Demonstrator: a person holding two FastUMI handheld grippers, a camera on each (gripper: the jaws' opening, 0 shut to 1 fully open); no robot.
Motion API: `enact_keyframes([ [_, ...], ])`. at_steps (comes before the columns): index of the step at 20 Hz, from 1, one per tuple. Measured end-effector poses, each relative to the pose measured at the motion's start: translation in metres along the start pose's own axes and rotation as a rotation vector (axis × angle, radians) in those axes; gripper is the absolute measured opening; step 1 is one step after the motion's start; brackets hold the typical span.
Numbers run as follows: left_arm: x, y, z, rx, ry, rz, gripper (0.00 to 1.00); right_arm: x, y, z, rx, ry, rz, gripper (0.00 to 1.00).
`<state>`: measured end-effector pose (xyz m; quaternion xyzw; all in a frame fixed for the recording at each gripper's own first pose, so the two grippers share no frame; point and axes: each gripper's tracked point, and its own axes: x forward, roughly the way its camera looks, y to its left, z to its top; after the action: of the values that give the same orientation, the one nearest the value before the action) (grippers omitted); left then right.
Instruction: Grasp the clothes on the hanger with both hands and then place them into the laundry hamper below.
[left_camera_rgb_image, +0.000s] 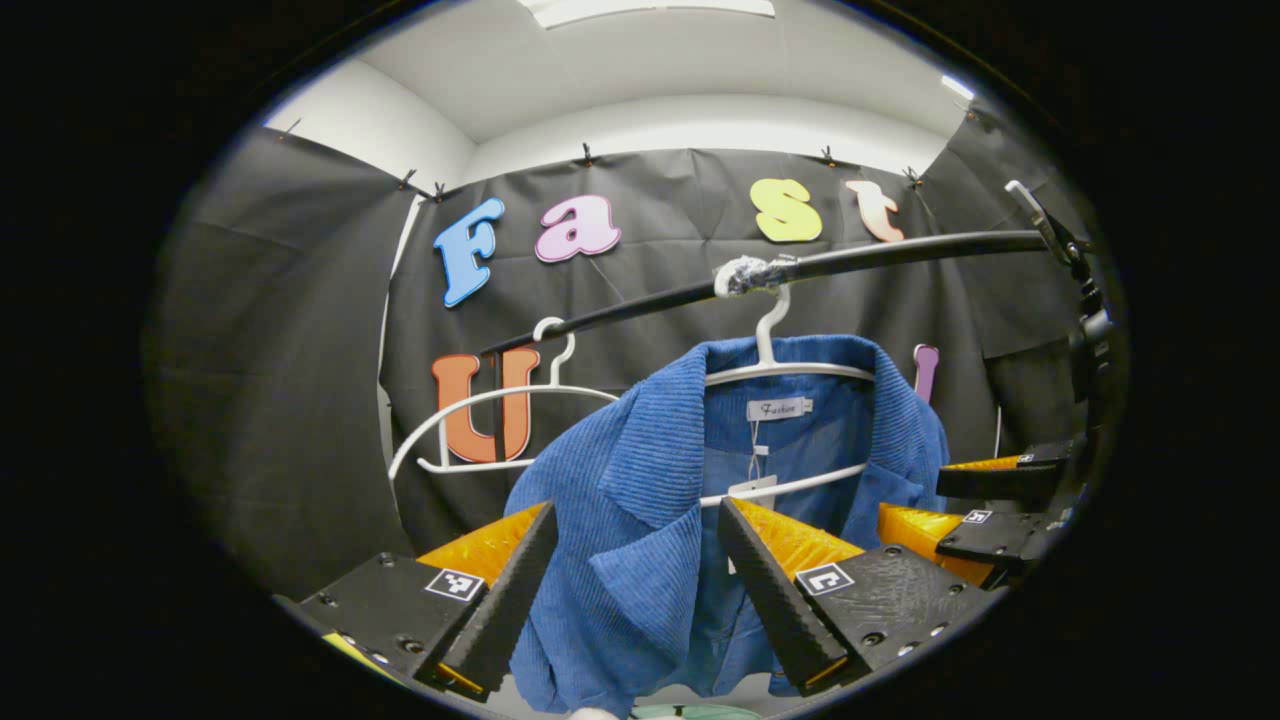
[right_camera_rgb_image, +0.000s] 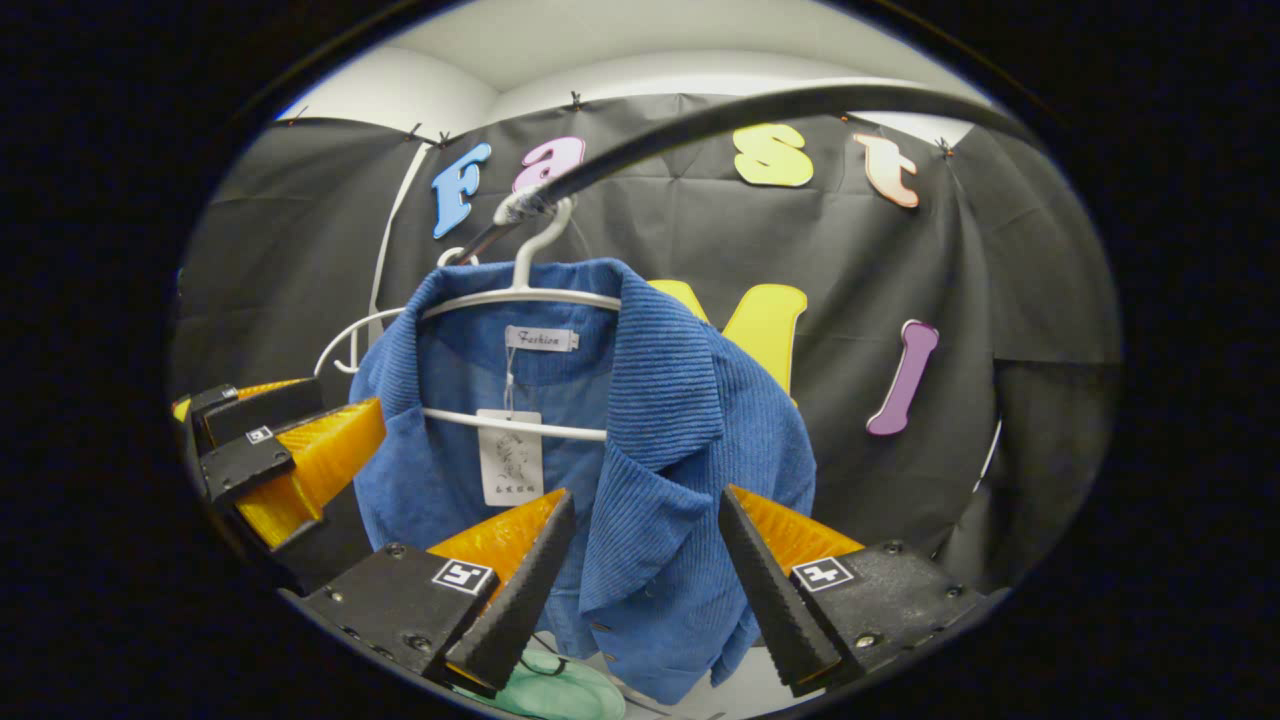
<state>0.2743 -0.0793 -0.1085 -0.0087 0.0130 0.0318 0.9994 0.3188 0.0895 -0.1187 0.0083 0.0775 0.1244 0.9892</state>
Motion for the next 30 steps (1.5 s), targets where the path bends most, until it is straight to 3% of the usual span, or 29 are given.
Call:
enact_keyframes([
  [5, 0.036, 0.0, -0.017, 0.037, 0.019, 0.047, 0.96, 0.038, -0.001, -0.001, 0.034, -0.005, 0.025, 0.9],
  [8, 0.045, 0.001, -0.025, 0.041, 0.038, 0.065, 0.79, 0.053, -0.001, -0.003, 0.058, -0.013, 0.049, 0.81],
  [9, 0.047, 0.0, -0.027, 0.037, 0.043, 0.055, 0.77, 0.058, -0.003, -0.004, 0.073, -0.016, 0.061, 0.72],
  [12, 0.049, -0.002, -0.031, 0.029, 0.051, 0.043, 0.56, 0.064, -0.004, -0.005, 0.126, -0.023, 0.124, 0.56],
  [13, 0.051, 0.002, -0.032, 0.035, 0.051, 0.064, 0.57, 0.065, -0.007, -0.007, 0.143, -0.026, 0.14, 0.48],
  [16, 0.053, 0.002, -0.037, 0.02, 0.07, 0.067, 0.12, 0.063, -0.012, -0.005, 0.169, -0.032, 0.184, 0.32],
  [17, 0.054, -0.002, -0.037, 0.017, 0.07, 0.059, 0.14, 0.063, -0.014, -0.002, 0.179, -0.032, 0.196, 0.22],
  [18, 0.056, -0.001, -0.038, 0.019, 0.077, 0.07, 0.14, 0.064, -0.014, -0.003, 0.186, -0.029, 0.218, 0.21],
  [19, 0.059, 0.0, -0.039, 0.022, 0.076, 0.065, 0.07, 0.062, -0.011, -0.004, 0.196, -0.023, 0.252, 0.16],
  [21, 0.056, -0.005, -0.037, 0.031, 0.073, 0.053, 0.01, 0.063, -0.012, -0.005, 0.223, -0.023, 0.308, 0.12],
  [24, 0.058, -0.001, -0.036, 0.022, 0.069, 0.038, 0.05, 0.058, -0.01, -0.002, 0.274, -0.023, 0.42, 0.11],
  [30, 0.052, 0.013, -0.016, -0.071, 0.045, 0.035, 0.01, 0.035, -0.012, 0.01, 0.434, -0.027, 0.678, 0.1],
])
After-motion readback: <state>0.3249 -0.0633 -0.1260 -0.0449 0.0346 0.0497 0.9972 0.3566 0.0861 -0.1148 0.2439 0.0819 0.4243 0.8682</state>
